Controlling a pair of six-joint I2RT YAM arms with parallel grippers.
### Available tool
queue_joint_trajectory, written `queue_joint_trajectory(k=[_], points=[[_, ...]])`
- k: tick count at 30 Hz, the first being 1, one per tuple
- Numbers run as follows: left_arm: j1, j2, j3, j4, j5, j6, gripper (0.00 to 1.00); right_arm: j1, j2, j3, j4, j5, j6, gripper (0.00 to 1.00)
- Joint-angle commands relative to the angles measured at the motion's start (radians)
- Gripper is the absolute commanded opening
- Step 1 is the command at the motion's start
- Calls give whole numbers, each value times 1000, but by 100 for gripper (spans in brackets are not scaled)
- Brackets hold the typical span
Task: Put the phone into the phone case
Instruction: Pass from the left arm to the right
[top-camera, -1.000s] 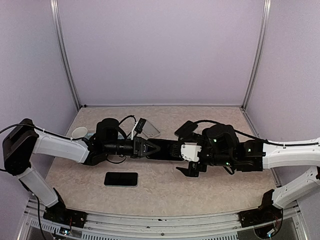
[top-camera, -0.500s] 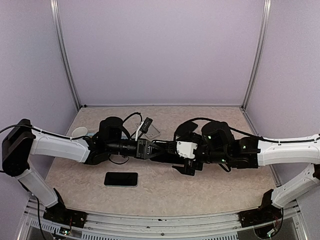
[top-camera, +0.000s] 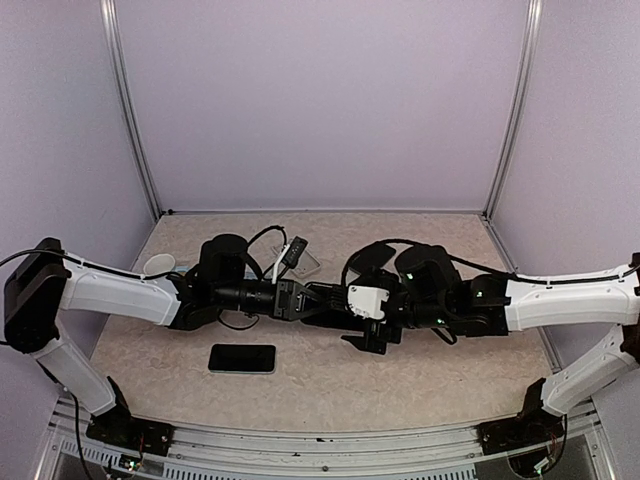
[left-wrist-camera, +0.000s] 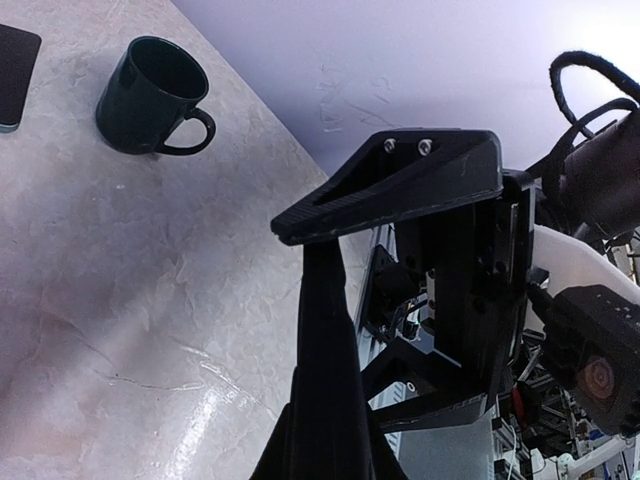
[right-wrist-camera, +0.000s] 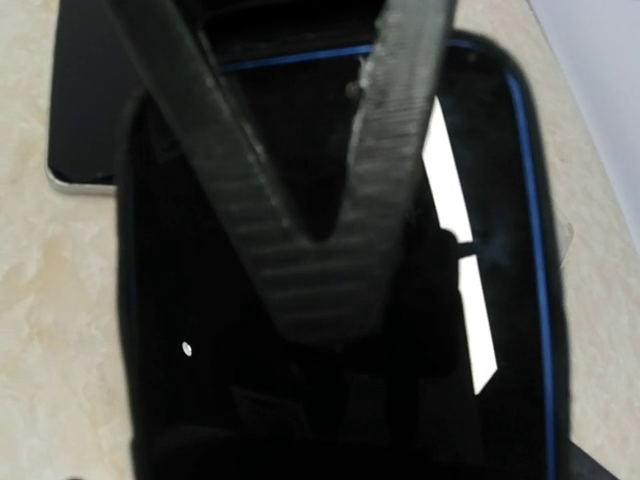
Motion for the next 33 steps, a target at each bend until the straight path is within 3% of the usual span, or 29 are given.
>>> queue_joint_trajectory(k=[1,16,30,33], points=[[-13,-10,54,62,14,12,0,-8,35,44,16,-4,22,100],[-20,13,57,69,-1,-9,0,-7,81,89,48,-39,34,99],[-6,17,45,87,-1,-27,0,-6,107,95,25,-39,36,68],[1,18,40,98,0,-40,3,-7,104,94,27,-62,35,67]])
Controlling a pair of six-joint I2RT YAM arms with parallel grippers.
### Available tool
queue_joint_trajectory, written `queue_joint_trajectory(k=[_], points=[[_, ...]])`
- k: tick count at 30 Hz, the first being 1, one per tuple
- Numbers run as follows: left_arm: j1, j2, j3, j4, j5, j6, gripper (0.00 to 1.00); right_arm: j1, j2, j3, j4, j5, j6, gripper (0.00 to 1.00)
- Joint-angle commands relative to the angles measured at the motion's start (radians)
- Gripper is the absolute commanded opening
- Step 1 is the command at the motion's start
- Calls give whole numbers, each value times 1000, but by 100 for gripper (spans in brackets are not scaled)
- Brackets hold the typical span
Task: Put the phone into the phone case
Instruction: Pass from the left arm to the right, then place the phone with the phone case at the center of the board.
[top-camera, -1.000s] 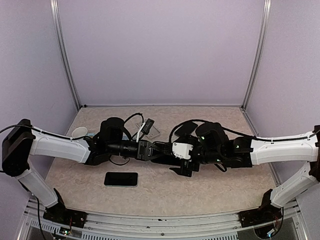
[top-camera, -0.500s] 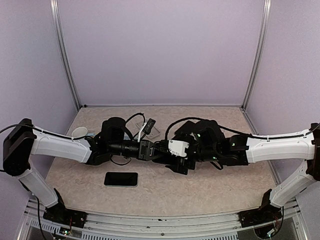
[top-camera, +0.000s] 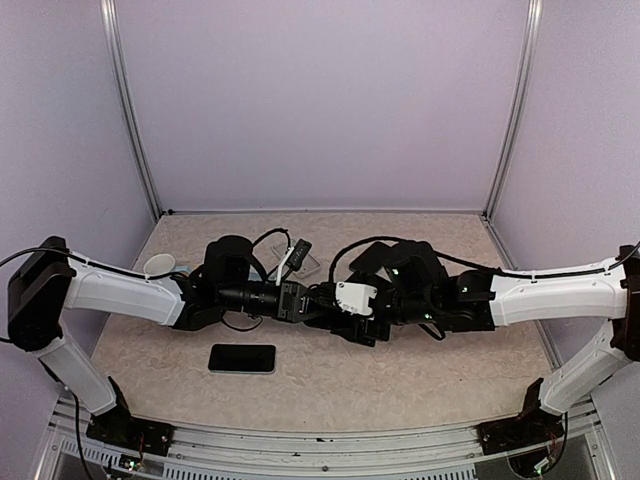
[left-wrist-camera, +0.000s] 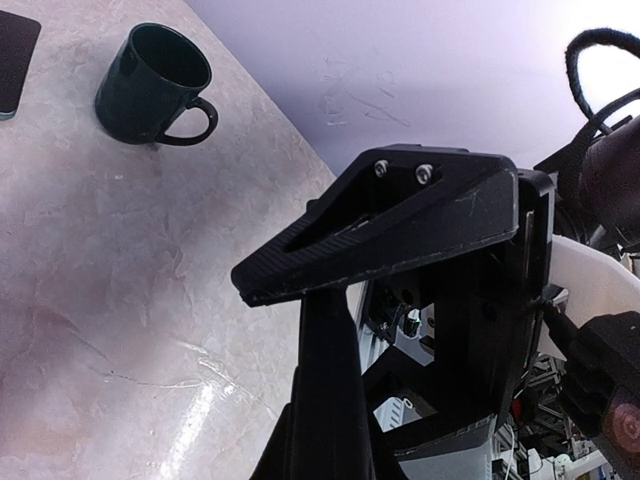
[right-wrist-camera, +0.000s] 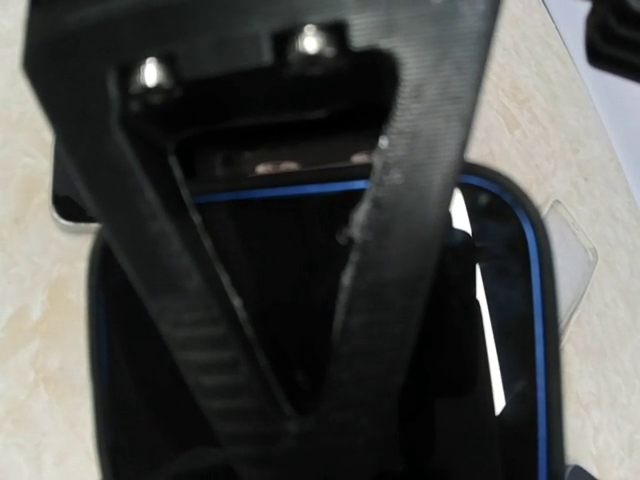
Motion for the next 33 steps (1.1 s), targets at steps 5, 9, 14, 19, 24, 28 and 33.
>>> queue_joint_trajectory(k=[5,9,14,19,24,28,33], points=[[21,-8,9,128,13,-36,24,-6,-2,22,18,-11,14,67],[29,-15,-2,132,10,-40,33,-21,-5,23,11,-11,20,66],[44,-42,-40,150,-10,-51,47,-58,-19,18,-3,-11,31,66],[69,-83,-85,162,-52,-67,67,-98,-48,0,-7,-19,38,66],[99,-122,-134,166,-113,-102,85,-134,-52,-7,-24,-25,38,66],[127,-152,-165,153,-160,-121,99,-166,-47,-15,-46,-36,38,66],[145,-182,-182,110,-222,-127,99,-207,-23,-15,-72,-70,32,66]])
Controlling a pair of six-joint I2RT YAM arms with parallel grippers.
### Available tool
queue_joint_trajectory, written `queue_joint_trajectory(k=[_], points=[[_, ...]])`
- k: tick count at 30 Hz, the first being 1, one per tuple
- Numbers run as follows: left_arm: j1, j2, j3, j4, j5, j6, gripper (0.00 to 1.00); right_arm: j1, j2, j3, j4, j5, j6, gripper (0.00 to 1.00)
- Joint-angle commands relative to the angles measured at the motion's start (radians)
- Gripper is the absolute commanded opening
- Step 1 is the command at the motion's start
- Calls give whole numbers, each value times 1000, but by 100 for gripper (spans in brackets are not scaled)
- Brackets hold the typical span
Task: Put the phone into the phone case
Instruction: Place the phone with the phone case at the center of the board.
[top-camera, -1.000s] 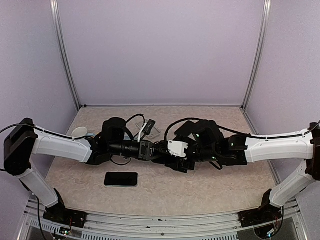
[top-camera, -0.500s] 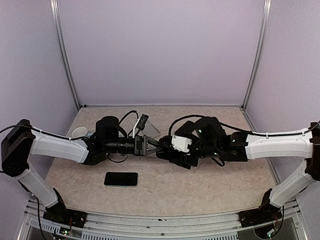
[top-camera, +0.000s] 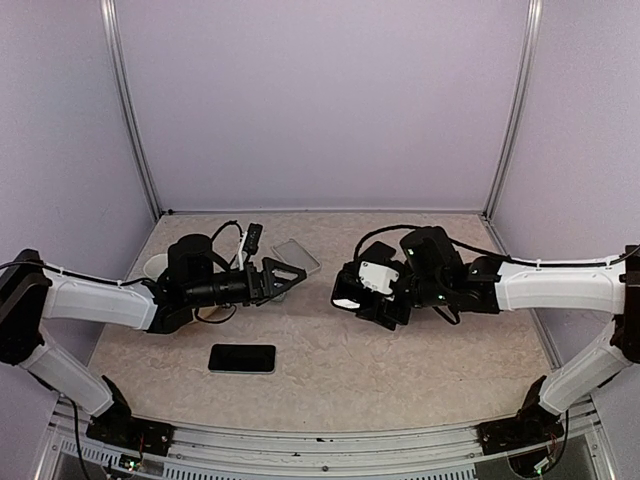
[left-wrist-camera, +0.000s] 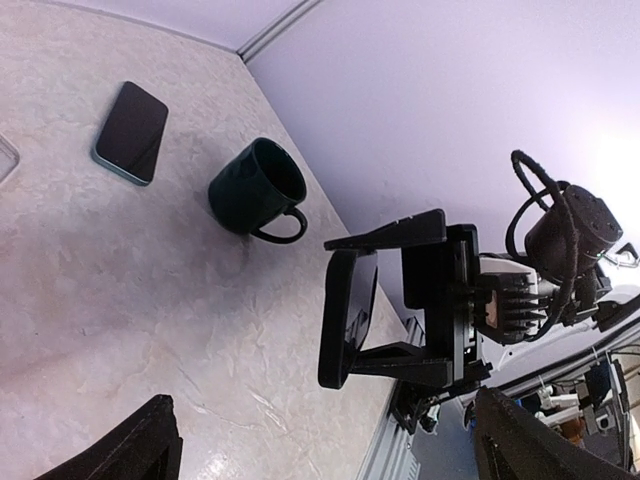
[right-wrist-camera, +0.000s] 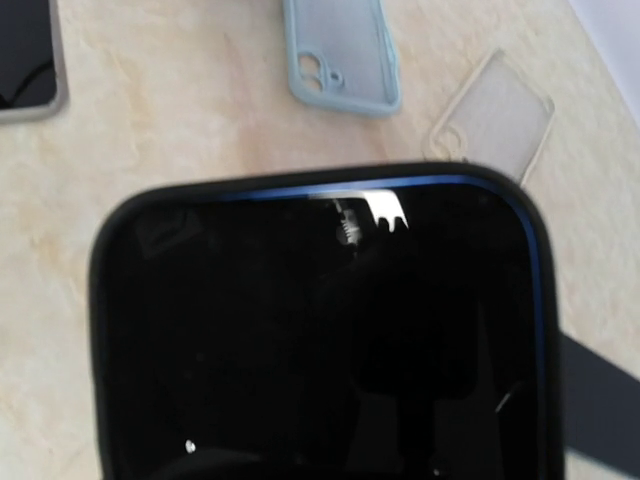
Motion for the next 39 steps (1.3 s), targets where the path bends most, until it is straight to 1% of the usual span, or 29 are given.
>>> queue_joint_trajectory(k=[1,8,11,14,17,21,26,34,39], points=[[16,-44,-21,-29,-80,-11,99,-39,2,7,0,-44,4,66],[32,-51,-29,-60,-124,-37,99,-83,133,100,-51,-126,-44,67],[38,-56,-33,-75,-140,-40,99,-96,221,174,-100,-155,-79,68],[40,-71,-45,-85,-157,-41,99,-122,301,252,-130,-228,-110,67],[43,-92,-58,-98,-174,-40,99,-146,391,360,-172,-268,-146,67],[46,-119,-76,-114,-198,-41,99,-160,533,512,-259,-279,-200,67],[50,-159,-98,-118,-208,-44,99,-180,669,672,-355,-348,-233,67],[55,-210,-118,-150,-232,-35,99,-193,797,838,-466,-419,-261,70],[56,-208,-122,-146,-232,-37,99,-192,846,876,-506,-453,-264,72]])
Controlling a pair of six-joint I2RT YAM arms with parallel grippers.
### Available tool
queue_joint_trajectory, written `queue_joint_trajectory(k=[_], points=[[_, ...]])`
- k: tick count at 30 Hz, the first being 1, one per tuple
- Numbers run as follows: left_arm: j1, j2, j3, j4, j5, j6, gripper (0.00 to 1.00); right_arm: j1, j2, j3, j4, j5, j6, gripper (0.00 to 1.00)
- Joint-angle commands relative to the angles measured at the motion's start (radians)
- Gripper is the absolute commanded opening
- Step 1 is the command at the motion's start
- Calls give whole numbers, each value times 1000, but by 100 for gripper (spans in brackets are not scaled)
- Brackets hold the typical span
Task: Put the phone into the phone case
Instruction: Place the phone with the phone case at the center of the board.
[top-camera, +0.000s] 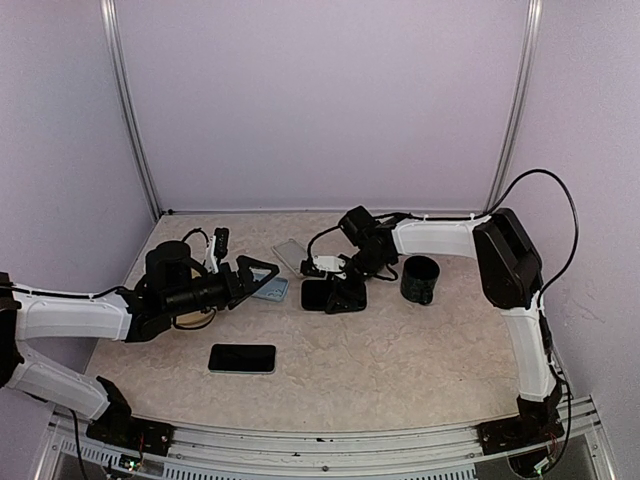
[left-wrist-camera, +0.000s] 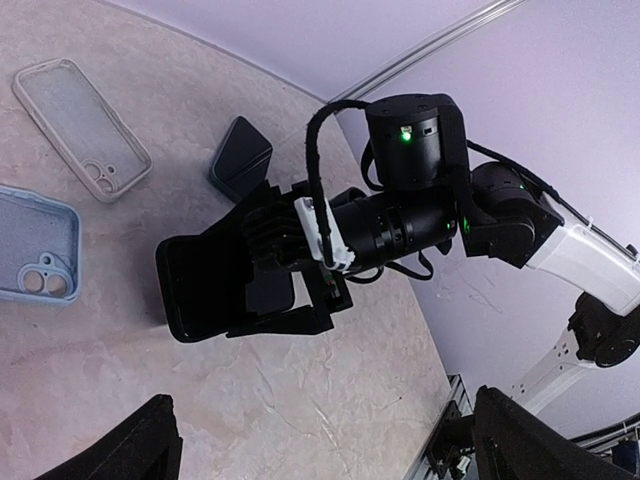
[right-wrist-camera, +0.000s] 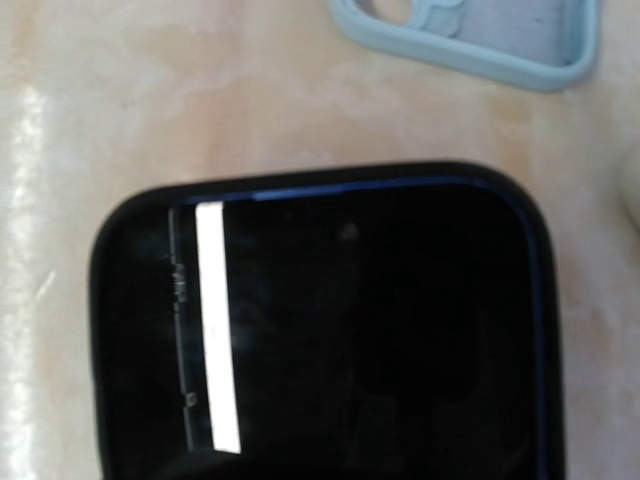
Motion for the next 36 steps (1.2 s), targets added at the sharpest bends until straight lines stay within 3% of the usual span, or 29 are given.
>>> queue_joint_trajectory(k=[1,36], points=[[7,-13,-13,-1,-12,7,99,-6,36,55,-58,-68,-16,73],[7,22,-11,25,-8,-1,99,-7,14,44,-11,-13,74,92]])
